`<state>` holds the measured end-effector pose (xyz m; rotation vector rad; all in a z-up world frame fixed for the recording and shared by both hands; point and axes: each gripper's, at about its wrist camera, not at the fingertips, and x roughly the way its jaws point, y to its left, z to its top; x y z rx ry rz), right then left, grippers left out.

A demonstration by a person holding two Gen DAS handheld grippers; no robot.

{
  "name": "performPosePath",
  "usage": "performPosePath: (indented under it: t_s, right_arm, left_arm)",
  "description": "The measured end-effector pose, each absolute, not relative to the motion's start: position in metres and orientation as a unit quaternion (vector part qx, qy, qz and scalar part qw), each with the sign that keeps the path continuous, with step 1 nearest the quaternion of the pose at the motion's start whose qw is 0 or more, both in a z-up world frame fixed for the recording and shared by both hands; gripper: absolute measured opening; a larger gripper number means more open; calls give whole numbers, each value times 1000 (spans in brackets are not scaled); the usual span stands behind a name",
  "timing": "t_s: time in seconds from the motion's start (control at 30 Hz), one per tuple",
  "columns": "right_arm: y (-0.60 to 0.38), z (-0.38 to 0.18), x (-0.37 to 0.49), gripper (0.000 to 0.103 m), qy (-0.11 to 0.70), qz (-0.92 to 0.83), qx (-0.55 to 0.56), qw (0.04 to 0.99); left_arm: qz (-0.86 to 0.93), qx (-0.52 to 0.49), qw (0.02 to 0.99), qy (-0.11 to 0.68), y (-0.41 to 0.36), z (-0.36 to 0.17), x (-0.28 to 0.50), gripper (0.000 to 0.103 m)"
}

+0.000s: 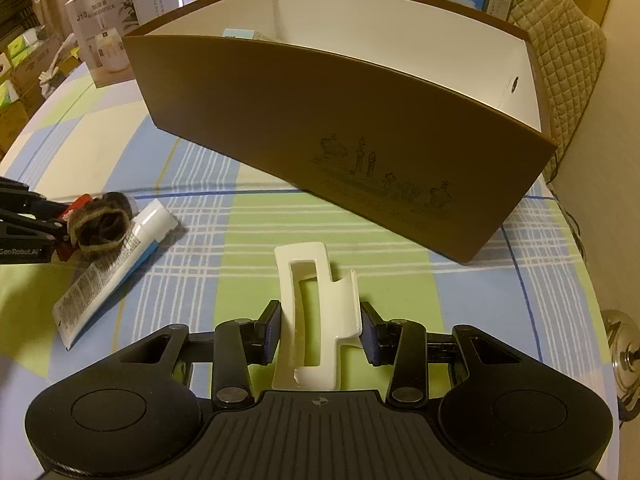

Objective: Organize objects
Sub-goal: 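Grasp the red candy packet with left tool while right tool grasps white clip, then release the red packet into the brown box while the right tool drops the clip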

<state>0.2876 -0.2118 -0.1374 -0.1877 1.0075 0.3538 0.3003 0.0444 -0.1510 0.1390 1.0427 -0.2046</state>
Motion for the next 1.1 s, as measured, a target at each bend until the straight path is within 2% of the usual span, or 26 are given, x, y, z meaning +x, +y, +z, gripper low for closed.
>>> performPosePath:
  t_s: [0.5, 1.1]
  right_arm:
    - [-212, -114, 266, 37, 460, 193, -70, 864]
    - [-232, -67, 244, 37, 431, 200, -41, 879]
  left_arm:
    - [-43, -4, 868, 494, 68, -111, 255, 24]
    - [-85, 1, 893, 442, 6, -53, 250, 24]
